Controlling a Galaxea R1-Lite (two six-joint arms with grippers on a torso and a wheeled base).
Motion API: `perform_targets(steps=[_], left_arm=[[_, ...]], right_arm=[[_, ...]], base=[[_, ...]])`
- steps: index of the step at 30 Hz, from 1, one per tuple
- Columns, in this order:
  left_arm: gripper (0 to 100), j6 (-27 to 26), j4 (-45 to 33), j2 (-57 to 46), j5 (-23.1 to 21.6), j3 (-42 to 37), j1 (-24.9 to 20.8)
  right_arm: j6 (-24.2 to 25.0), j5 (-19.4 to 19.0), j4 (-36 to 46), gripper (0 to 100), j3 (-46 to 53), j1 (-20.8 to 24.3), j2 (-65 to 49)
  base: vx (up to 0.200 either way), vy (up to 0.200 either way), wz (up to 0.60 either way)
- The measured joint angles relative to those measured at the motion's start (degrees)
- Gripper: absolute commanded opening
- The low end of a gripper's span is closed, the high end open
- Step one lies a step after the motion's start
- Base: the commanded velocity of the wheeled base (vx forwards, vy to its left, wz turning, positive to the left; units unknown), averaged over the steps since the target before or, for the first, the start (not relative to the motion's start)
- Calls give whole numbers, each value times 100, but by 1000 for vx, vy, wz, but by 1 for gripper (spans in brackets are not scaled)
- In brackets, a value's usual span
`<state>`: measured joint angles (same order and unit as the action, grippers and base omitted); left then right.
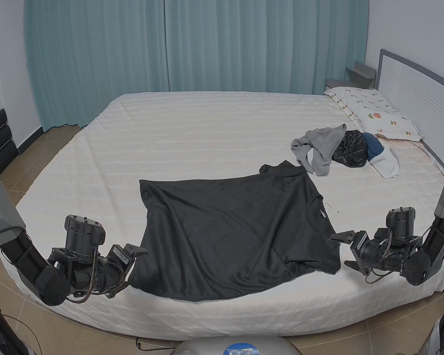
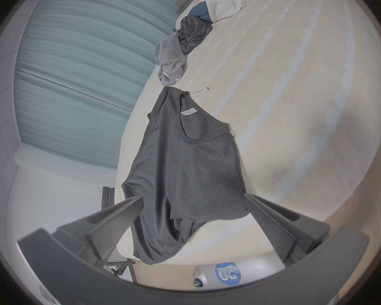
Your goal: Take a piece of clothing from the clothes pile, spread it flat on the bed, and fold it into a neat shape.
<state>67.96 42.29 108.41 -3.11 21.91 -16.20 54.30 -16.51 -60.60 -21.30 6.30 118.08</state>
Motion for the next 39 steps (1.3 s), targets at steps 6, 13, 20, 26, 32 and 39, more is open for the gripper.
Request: perform_targets(steps=[6,13,20,26,32,39], left_arm=[[100,-149,10,245,183,2,-39],[100,-345,13,733,764,141,-279],[100,-551,5,1198,1107,629,-352],[0,-802,0,1540,1545,866,-352],[0,-791,-12,1570,1562,852,-330],[0,-751,-24,1399,1573,827,-205]], right_arm=[[-5,6,-137,100,72,0,41],[-11,11,-377,100,197,0,108],[-20,17,-662,100,344,6,177],[-43,33,-703,100,389,6,260],[-82,37,-708,100,383,-20,343],[-145,41,-706,100,63,-49,562]], base=[[0,0,0],[0,0,0],[0,0,0],[0,0,0],[0,0,0],[0,0,0]])
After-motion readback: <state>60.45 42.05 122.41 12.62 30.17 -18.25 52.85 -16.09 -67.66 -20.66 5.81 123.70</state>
